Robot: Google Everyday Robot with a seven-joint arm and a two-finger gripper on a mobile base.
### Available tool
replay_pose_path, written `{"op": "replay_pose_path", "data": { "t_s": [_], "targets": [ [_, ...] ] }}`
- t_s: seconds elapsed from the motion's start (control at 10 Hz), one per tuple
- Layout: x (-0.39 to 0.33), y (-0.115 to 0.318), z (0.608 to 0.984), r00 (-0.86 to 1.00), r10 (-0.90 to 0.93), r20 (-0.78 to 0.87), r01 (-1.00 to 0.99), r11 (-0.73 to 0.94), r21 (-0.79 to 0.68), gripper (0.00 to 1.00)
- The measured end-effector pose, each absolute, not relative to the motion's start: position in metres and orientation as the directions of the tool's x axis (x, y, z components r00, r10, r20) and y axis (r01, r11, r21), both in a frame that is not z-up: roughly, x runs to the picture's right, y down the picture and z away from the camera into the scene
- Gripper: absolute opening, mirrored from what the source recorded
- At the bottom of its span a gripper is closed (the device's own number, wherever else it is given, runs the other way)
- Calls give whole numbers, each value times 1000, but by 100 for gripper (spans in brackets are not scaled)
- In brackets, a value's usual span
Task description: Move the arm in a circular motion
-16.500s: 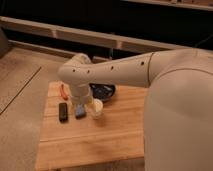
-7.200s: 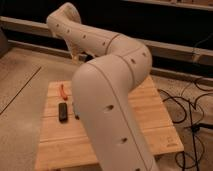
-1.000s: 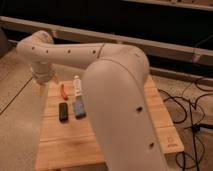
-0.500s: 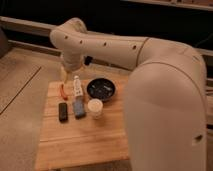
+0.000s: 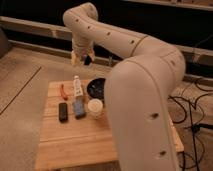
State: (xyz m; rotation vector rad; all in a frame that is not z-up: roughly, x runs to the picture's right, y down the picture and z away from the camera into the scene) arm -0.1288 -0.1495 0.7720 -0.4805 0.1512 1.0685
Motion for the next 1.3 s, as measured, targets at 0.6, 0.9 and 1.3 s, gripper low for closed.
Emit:
{"op": "replay_pose_path", "data": {
  "t_s": [0.6, 0.9, 1.3],
  "targets": [
    [-259, -84, 791, 741, 588, -323, -659, 548, -516, 65],
    [-293, -36, 766, 812, 514, -278, -558, 542, -628, 65],
    [-296, 7, 745, 834, 492, -251, -511, 515, -688, 65]
  ]
}}
